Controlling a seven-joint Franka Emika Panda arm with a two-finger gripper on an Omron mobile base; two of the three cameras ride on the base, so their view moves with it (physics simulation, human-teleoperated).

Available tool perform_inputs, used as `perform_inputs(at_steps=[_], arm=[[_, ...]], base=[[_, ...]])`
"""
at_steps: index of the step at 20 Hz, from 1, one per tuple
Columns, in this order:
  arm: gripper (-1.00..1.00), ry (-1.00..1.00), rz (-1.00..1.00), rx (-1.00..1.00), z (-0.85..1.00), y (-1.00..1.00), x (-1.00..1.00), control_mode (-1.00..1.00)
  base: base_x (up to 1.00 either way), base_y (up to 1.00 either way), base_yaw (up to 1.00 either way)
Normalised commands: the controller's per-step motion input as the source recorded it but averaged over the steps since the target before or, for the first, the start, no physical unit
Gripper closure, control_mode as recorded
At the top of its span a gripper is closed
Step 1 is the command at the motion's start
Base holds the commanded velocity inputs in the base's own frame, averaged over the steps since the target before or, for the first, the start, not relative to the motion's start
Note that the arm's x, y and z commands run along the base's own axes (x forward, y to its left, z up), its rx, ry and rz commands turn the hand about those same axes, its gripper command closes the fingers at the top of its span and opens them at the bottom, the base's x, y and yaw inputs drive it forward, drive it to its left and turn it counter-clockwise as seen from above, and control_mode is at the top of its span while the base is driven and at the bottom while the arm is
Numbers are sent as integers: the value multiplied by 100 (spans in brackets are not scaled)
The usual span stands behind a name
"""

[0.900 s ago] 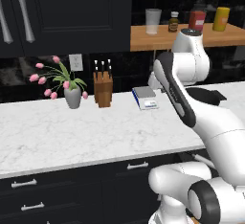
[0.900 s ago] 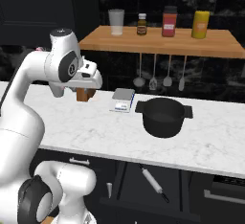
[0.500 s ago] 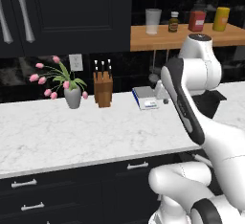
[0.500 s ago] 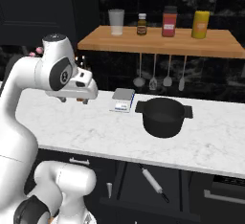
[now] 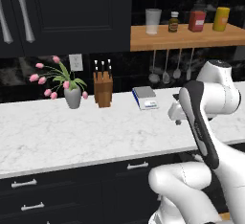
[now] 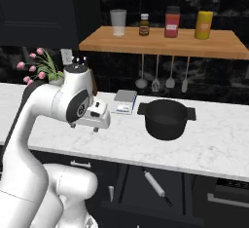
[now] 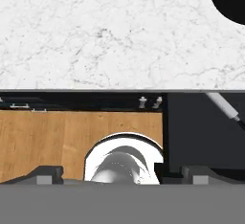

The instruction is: Pick the rolling pin from the drawer and place it on the counter.

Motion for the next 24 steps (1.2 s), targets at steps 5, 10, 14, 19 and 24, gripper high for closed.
perform_inputs(at_steps=[5,10,14,19,24], arm=[[-100,0,-1,1,-6,-4,-17,100],[-100,0,0,0,0,0,0,100],[-100,0,0,0,0,0,0,100],[-100,0,0,0,0,0,0,100],[-100,0,0,0,0,0,0,100]], base=[[-50,0,-21],[-41,8,-64],[-13,33,-76],[-8,68,-66],[-9,86,-49]])
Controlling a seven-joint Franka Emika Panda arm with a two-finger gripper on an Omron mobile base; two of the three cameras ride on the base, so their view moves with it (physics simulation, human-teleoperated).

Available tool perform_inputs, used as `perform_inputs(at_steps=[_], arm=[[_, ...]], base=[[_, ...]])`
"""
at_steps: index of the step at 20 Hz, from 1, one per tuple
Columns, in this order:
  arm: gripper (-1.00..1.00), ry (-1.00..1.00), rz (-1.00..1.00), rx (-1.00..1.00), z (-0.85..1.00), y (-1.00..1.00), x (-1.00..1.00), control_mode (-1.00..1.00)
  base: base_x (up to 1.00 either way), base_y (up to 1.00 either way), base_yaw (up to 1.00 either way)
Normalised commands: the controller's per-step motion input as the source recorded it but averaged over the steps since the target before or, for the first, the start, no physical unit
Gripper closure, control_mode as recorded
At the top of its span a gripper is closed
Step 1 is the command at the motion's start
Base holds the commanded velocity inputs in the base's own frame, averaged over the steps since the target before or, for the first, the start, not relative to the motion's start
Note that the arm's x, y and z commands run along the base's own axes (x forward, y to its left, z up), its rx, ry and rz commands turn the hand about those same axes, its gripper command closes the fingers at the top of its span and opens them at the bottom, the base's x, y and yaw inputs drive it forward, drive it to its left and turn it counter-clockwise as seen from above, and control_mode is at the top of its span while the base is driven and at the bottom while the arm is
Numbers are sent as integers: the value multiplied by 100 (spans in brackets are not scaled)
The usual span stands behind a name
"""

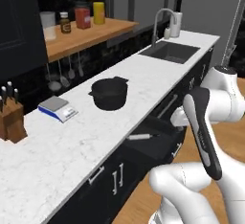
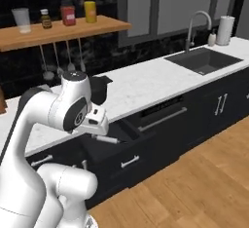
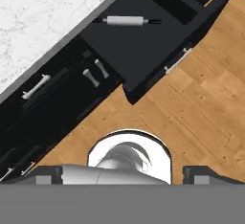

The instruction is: Pick the rolling pin from the drawer and place it on the counter.

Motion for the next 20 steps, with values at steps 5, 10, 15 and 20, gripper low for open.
perform_inputs(at_steps=[5,10,15,20], arm=[[-100,0,0,0,0,0,0,100],[-100,0,0,0,0,0,0,100],[-100,0,0,0,0,0,0,100],[-100,0,0,0,0,0,0,100]], base=[[23,66,-48],[24,4,-37],[2,-18,-29],[0,2,-13]])
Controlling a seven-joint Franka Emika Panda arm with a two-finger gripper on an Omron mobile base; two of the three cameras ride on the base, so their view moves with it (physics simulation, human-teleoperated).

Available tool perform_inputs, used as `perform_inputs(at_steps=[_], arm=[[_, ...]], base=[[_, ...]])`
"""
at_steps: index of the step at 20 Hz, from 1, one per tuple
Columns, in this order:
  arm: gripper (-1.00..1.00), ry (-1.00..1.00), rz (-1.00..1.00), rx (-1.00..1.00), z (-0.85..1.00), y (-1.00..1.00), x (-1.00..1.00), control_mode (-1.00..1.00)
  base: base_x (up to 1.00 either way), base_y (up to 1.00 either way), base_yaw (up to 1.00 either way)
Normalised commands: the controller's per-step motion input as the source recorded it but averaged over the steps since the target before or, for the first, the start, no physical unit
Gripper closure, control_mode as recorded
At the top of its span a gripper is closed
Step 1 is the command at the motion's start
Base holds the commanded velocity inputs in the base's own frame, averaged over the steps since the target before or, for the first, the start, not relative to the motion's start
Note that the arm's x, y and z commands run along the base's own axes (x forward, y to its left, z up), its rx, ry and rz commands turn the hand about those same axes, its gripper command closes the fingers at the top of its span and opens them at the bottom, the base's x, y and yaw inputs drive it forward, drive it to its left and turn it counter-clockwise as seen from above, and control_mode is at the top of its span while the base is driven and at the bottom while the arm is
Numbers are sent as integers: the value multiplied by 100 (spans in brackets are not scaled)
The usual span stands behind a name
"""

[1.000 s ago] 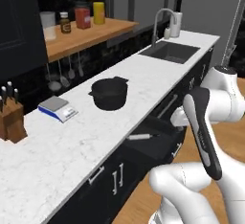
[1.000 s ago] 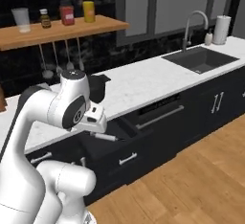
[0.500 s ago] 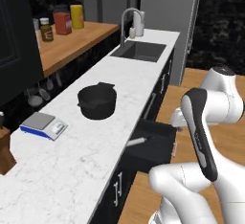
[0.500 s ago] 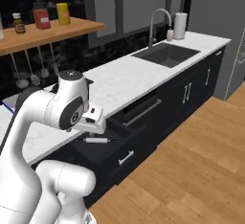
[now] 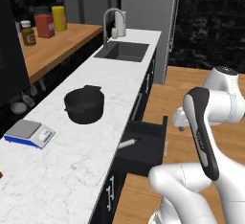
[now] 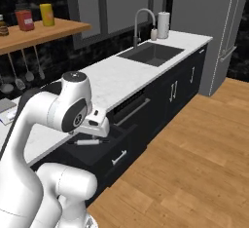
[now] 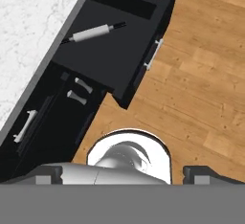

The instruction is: Pick the rolling pin from the drawer and place it on the counter.

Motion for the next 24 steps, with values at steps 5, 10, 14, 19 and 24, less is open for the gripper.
perform_inputs(at_steps=[5,10,14,19,24], arm=[[-100,0,0,0,0,0,0,100],[-100,5,0,0,0,-6,16,-100],[-100,20,0,0,-3,-22,100,-100],[-100,12,0,0,-26,0,100,-100],[-100,-6,-11,-3,-78,10,88,-100]], base=[[0,0,0],[12,-2,0],[0,0,0],[0,0,0],[0,0,0]])
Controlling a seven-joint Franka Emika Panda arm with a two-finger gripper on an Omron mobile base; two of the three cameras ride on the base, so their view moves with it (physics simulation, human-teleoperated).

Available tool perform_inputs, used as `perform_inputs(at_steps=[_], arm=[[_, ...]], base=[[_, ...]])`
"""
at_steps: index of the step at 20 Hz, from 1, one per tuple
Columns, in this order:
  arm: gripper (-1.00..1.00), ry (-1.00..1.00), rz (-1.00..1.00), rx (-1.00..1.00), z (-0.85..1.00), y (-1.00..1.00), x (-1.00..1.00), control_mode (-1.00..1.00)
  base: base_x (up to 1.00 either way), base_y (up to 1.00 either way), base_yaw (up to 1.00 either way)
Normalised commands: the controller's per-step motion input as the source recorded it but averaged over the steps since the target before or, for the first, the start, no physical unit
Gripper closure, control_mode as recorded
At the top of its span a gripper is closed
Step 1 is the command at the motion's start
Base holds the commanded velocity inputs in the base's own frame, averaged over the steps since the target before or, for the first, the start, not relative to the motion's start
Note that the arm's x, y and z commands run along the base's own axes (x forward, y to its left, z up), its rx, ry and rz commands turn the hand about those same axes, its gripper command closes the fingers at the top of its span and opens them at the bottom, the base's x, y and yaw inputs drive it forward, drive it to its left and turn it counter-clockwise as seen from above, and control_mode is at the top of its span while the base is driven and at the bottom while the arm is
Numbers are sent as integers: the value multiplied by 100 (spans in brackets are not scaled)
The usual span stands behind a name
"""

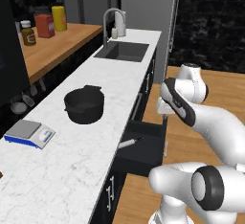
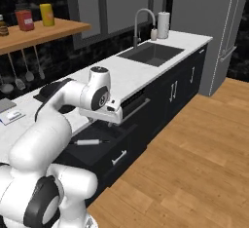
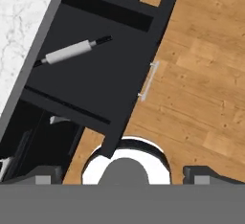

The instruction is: Pick the rolling pin from the drawer and place it on the counter.

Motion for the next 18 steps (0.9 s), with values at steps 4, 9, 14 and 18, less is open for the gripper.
perform_inputs(at_steps=[4,9,14,18], arm=[[-100,-9,-5,-13,-96,12,33,-100],[-100,-1,-6,-6,-59,3,42,-100],[-100,0,-3,0,-12,-9,78,-100],[-100,2,-1,0,-16,-19,50,-100]], base=[[0,0,0],[0,0,0],[0,0,0],[0,0,0]])
